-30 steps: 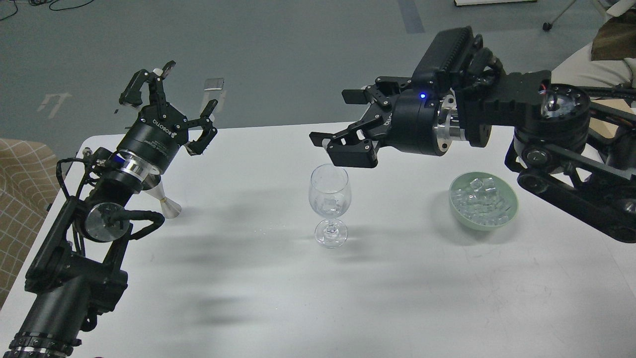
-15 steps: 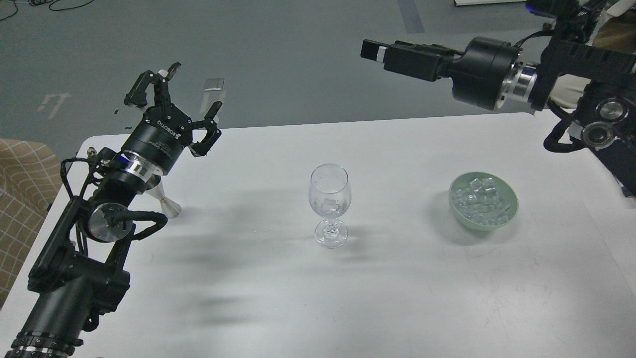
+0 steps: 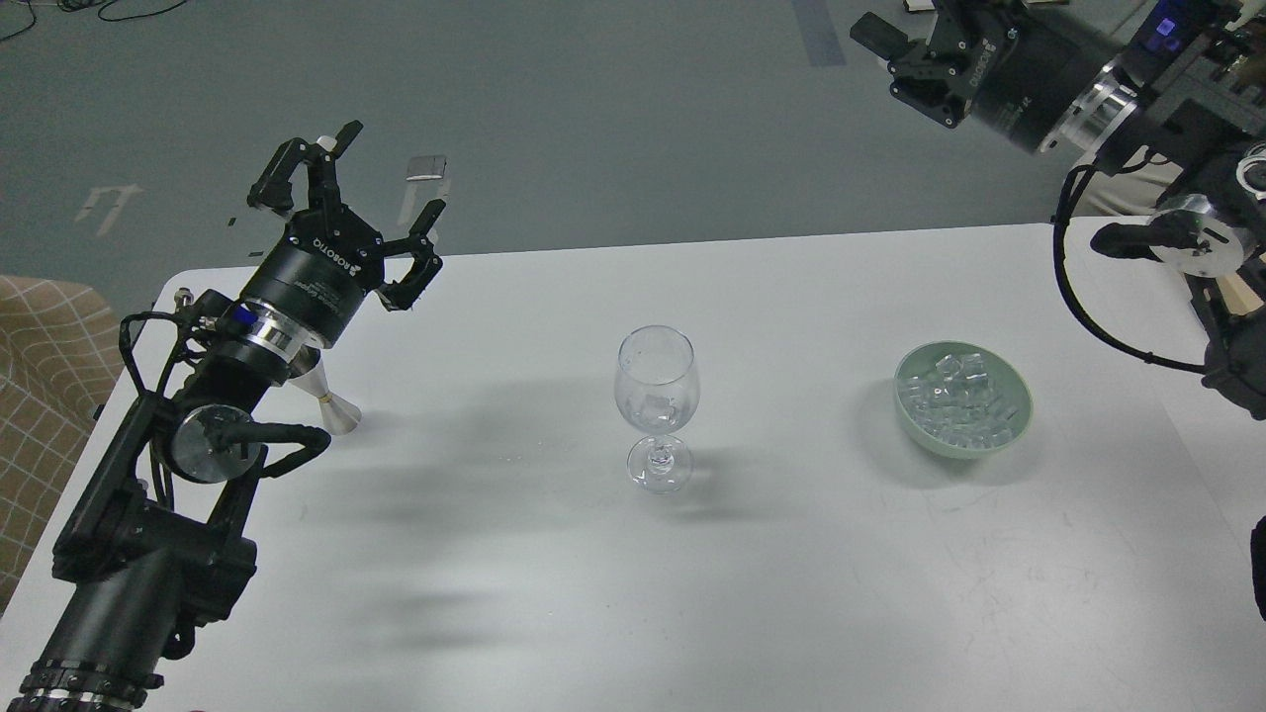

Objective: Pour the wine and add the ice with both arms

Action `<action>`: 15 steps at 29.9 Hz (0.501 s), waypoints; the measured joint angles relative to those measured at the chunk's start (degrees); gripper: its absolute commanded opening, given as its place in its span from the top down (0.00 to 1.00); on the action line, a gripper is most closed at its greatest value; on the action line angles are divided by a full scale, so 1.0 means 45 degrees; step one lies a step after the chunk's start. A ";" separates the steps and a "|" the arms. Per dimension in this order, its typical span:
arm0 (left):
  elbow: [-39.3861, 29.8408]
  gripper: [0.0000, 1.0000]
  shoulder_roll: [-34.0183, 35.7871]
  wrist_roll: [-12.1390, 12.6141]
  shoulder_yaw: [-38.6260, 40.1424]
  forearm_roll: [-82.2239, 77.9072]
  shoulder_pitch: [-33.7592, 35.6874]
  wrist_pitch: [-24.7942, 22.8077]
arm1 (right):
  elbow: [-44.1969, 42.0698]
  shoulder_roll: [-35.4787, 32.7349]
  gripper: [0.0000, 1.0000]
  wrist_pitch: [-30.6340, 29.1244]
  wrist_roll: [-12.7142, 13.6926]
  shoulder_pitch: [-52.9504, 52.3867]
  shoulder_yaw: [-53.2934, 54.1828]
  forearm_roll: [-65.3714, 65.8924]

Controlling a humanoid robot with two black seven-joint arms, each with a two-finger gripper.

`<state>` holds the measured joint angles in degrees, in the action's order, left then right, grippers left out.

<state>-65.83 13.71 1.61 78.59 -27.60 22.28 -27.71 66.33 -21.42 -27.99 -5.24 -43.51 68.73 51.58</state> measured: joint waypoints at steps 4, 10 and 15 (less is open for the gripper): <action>0.0000 0.02 -0.0012 0.0000 -0.0019 0.0000 -0.0025 -0.0049 | -0.0514 0.0504 0.01 0.0001 0.0069 0.0033 0.0032 -0.1721; 0.0001 0.02 -0.0019 -0.0005 -0.0012 0.0021 -0.0029 -0.0064 | -0.1242 0.1627 0.01 0.0002 0.0444 0.0032 0.0068 -0.2735; 0.0079 0.02 0.0003 -0.0006 0.0097 0.0103 0.0069 -0.0065 | -0.2131 0.2257 0.01 -0.0004 0.0847 -0.0087 0.0130 -0.2819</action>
<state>-65.48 13.73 1.58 79.03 -27.13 22.59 -28.01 56.74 -11.27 -28.00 -1.43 -43.90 69.31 38.89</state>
